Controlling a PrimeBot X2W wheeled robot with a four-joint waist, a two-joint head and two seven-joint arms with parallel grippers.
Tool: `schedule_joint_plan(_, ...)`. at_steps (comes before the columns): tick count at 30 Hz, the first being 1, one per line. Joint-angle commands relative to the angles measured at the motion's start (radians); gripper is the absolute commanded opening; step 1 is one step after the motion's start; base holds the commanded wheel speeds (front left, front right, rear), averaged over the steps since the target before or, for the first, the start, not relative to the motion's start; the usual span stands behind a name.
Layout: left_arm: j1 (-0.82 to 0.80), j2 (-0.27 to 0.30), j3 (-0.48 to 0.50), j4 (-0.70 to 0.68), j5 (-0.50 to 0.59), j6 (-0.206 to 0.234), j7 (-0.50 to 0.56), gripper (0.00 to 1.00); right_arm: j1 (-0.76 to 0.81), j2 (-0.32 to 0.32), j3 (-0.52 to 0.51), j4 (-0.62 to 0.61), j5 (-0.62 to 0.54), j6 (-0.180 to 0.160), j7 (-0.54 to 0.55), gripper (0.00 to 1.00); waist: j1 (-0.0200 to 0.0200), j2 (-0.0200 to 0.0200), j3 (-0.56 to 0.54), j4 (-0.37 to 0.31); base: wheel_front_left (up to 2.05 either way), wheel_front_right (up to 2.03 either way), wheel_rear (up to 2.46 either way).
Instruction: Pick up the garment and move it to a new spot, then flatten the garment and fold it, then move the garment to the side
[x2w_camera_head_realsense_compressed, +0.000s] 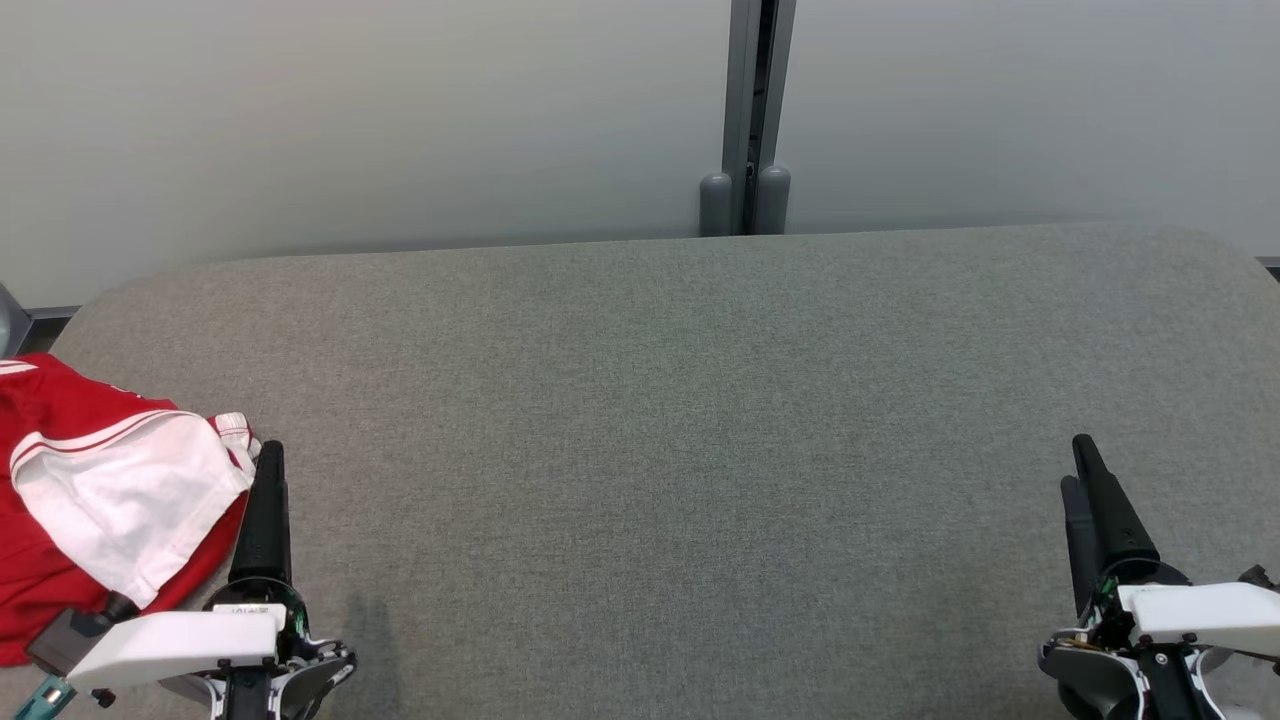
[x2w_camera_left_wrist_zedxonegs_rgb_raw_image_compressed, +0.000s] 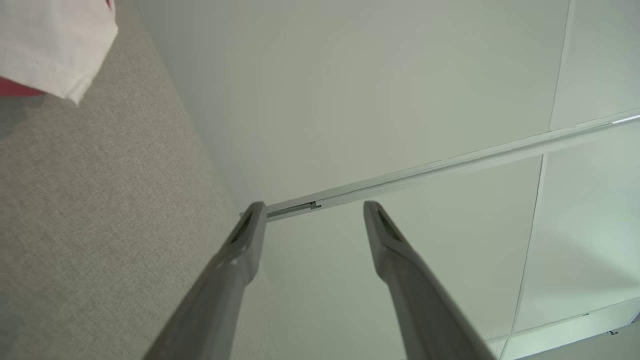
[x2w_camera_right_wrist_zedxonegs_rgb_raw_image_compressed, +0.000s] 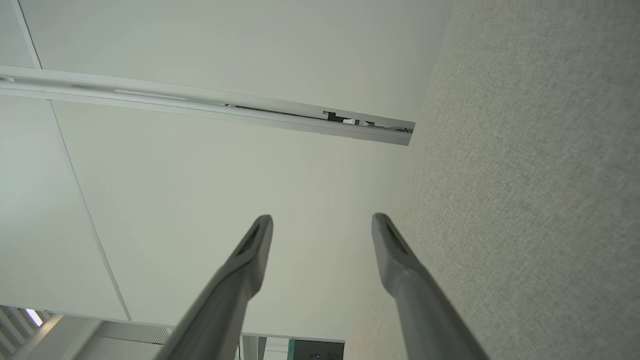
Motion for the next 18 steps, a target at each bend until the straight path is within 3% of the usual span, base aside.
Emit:
schedule_joint_plan(1,-0.032,0.008,-0.006,-0.023,0.04,-0.001,-0.009,1.0,-0.029,-0.012,0.003,-0.02,-0.035,0.001,-0.012,1.0,0.0,0.0,0.0,0.0,0.0,0.0,0.0)
schedule_joint_plan(12,-0.033,0.009,-0.024,-0.027,0.289,0.0,-0.05,1.0,-0.035,-0.017,0.041,-0.056,-0.236,0.001,-0.053,1.0,0.0,0.0,0.001,0.002,0.0,0.0,0.0)
schedule_joint_plan(18,-0.034,0.009,-0.032,-0.019,0.43,0.038,-0.07,1.0,-0.037,-0.019,0.056,-0.071,-0.349,0.001,-0.073,1.0,0.0,0.0,0.002,0.004,0.0,0.0,0.0)
